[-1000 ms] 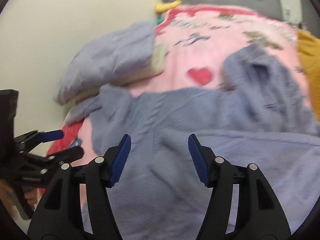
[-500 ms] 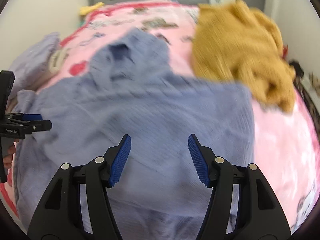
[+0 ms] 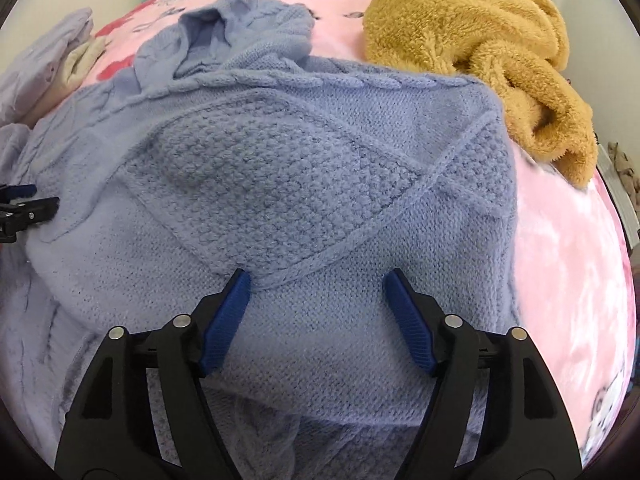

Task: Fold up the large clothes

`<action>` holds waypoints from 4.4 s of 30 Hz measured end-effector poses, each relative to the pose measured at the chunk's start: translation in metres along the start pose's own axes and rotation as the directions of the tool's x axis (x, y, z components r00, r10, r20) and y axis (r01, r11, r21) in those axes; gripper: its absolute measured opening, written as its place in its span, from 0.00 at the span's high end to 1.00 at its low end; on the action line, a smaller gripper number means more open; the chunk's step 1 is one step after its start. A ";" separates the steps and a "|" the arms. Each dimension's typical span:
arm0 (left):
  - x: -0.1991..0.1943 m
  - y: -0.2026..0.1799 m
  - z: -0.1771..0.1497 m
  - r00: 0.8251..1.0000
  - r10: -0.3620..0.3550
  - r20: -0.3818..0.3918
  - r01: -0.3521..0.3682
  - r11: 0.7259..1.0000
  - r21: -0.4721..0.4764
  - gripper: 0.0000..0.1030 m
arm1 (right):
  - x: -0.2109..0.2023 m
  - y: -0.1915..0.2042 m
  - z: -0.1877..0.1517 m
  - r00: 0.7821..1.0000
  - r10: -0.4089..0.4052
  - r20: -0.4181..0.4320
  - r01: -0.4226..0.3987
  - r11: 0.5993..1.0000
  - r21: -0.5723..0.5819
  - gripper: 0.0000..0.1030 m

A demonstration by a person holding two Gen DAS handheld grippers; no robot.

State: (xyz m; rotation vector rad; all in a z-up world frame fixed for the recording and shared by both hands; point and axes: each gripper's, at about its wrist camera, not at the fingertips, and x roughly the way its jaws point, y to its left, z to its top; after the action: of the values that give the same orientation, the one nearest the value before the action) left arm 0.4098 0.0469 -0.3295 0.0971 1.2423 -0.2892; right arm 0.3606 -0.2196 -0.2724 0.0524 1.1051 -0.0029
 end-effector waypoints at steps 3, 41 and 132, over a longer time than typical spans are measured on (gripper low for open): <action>-0.010 -0.007 0.011 0.998 0.029 -0.051 -0.028 0.999 0.021 0.05 | -0.011 -0.004 0.014 0.995 0.098 -0.023 -0.098 0.995 0.012 0.35; 0.115 0.058 0.312 0.980 0.117 -0.159 -0.130 0.989 -0.073 0.23 | 0.174 0.010 0.346 0.957 0.206 -0.205 -0.230 0.968 -0.102 0.58; -0.020 -0.068 -0.033 0.839 -0.495 0.226 0.540 0.812 -0.224 0.07 | 0.017 0.116 0.213 0.645 0.381 -0.662 -0.749 0.484 -0.452 0.75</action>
State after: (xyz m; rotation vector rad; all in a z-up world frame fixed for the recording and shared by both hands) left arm 0.3554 -0.0072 -0.3162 -0.5162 1.1208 -0.5822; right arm 0.5614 -0.1128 -0.1874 -0.2774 1.4797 1.1511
